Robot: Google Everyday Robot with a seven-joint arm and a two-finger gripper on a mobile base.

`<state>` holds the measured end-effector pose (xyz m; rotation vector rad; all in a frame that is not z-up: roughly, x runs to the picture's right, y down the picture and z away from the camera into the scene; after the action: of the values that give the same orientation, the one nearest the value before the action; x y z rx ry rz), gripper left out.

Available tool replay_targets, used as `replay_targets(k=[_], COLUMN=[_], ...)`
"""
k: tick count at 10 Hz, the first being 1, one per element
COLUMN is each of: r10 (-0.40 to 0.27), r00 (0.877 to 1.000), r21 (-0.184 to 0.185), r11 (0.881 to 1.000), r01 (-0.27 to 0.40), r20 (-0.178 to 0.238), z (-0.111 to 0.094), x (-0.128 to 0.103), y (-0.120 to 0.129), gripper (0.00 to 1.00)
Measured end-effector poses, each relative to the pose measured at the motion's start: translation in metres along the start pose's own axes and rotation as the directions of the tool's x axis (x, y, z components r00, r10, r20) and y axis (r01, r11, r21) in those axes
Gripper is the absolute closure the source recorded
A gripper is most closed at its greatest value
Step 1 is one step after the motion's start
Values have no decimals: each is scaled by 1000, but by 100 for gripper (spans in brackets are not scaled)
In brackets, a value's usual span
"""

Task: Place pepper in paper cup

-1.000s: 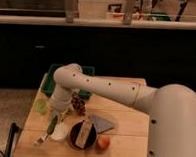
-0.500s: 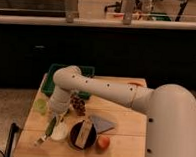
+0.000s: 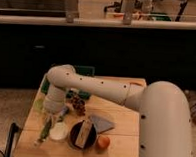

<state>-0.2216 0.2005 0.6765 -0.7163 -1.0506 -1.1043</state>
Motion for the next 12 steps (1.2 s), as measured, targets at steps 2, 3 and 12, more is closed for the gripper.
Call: replay_targets(k=[2,3,12], r10=[28,47,138], r00=[999,998,975], r21=[-13,-16,23], r11=[1000,999,989], r01=[-27,-46,-145], r20=[34,51,172], z=[2,3,8], x=[-9,-13,-36], y=[-1,0,8], gripper=[100,100,100])
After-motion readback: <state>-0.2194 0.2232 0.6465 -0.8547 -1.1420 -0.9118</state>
